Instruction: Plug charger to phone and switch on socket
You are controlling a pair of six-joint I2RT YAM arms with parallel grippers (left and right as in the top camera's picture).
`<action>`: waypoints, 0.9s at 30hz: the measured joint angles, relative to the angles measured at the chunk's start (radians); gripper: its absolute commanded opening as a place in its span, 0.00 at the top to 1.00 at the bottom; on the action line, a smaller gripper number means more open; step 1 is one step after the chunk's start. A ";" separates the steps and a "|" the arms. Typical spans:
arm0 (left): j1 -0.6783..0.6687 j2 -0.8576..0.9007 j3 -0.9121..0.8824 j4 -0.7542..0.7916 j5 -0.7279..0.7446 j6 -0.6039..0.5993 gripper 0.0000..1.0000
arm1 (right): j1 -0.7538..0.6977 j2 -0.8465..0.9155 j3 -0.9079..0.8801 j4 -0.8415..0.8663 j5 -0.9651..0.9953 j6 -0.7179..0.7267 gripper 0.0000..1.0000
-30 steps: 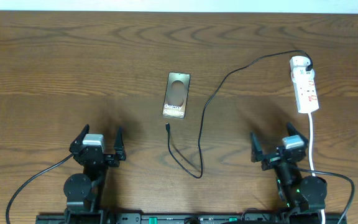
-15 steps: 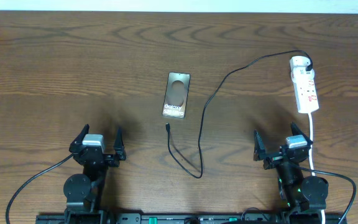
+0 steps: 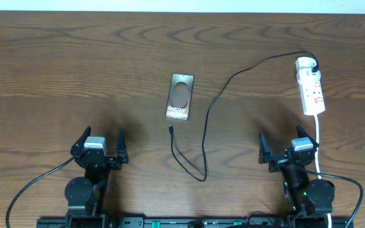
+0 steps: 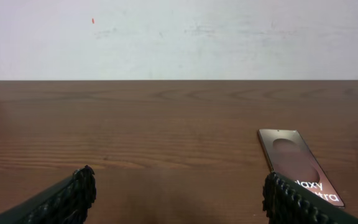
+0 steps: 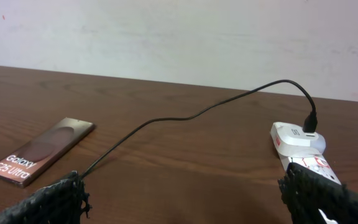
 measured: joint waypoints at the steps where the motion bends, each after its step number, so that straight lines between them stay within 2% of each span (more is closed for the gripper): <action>1: 0.000 0.000 0.000 0.000 0.000 0.000 0.13 | 0.000 0.000 0.000 0.000 0.000 0.000 0.01; 15: 0.000 0.000 0.000 0.000 0.004 -0.017 0.13 | 0.000 0.000 0.000 0.000 0.000 0.000 0.01; 20: 0.000 0.005 0.000 0.011 0.096 -0.240 0.13 | 0.000 0.000 0.000 0.000 0.000 0.000 0.01; 27: 0.000 0.013 0.000 0.016 0.159 -0.355 0.13 | 0.000 0.000 0.000 0.000 0.000 0.000 0.01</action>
